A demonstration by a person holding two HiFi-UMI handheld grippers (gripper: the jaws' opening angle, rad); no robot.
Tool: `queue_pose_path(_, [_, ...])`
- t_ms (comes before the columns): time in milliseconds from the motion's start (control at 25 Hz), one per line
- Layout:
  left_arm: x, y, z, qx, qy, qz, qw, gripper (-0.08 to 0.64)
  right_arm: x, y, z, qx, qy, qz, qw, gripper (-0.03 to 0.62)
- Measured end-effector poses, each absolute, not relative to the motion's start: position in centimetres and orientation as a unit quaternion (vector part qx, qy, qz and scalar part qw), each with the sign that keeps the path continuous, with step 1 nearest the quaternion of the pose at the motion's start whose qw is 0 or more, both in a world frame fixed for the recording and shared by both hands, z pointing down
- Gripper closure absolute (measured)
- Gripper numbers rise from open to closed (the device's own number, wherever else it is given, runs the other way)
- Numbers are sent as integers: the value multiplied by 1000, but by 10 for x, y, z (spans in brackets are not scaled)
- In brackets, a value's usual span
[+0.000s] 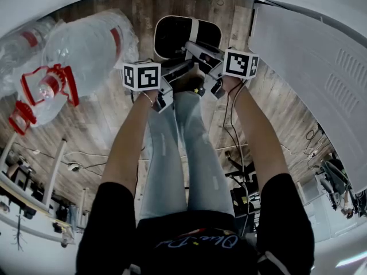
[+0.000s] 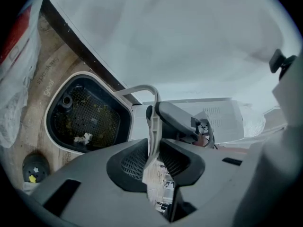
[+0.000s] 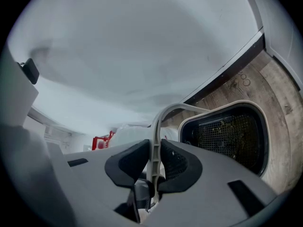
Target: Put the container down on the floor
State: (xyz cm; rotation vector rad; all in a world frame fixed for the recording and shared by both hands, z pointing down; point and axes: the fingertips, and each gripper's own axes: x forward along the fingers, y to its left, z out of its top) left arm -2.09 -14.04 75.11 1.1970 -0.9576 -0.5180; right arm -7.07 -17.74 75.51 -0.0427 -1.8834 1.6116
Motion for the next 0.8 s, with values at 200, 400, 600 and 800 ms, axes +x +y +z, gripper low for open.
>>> queue_pose_path(200, [-12,-137,756,535,-423,-217,698,479,-60,-177,760,-1,-711,622,328,522])
queue_pose_path(400, [-8,-132,759,535,-421,-204,704,471,-56,-170,762,-8,-709,617,341,522])
queue_pose_path(600, [-2,-127,761,535,-419,-192,708,468,-51,-165,762,-15,-708,618,341,520])
queue_pose_path(800, [-3,-121,764,535,-423,-186,708,468,-53,-158,763,-13,-710,614,343,520])
